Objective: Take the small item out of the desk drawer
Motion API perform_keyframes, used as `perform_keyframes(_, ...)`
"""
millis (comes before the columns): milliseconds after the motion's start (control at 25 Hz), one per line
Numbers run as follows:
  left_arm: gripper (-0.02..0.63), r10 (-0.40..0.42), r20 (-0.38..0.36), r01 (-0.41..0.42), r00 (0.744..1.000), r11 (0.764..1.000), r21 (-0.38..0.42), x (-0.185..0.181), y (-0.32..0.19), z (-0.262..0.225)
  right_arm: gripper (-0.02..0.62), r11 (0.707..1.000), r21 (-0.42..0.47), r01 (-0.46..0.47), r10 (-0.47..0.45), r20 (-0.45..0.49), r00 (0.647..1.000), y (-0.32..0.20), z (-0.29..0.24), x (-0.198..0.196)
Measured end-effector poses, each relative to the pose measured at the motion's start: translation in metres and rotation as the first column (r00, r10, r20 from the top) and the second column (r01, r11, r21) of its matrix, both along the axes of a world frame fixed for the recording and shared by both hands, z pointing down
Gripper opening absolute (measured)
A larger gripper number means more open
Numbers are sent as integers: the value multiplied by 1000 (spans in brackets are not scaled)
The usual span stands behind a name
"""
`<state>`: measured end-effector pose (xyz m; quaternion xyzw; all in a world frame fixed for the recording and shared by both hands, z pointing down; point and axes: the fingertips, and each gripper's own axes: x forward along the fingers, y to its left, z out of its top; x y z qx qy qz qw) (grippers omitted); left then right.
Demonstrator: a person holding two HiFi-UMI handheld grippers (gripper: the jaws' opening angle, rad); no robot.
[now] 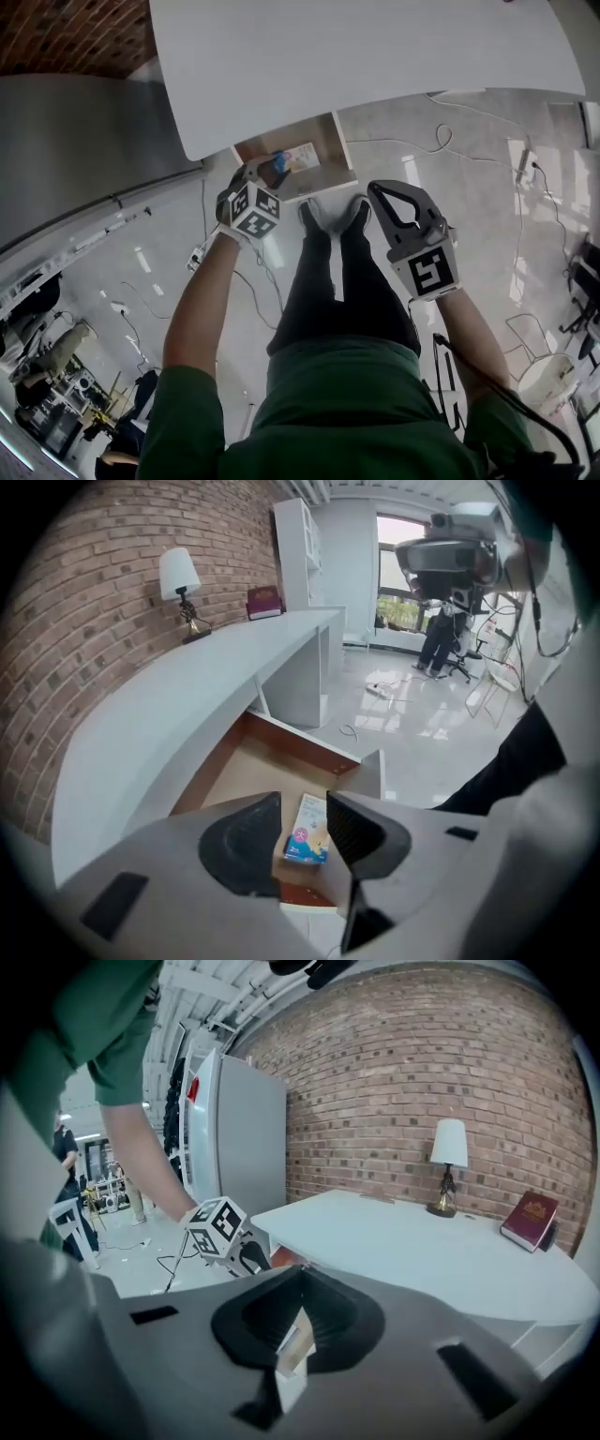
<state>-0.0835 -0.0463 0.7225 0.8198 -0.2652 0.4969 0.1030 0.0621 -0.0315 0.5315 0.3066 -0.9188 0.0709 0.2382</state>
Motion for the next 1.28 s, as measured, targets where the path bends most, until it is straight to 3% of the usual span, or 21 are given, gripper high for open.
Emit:
perform_keyframes(280,144,45,44,-42,998,997,-70,-11,-2,60,3,994,-59,-94,94,-11,996,4,31,3)
perform_keyframes(440,144,111,81,-100,991,987,-128,-10,-4,96,3,985,-108,-133,132,-14,991,10,52,8)
perform_keyframes(1280,115,262,170,-213,950,941,-262,-14,-15,198,3,971,-213,-111,115,8,993,26,93,-17)
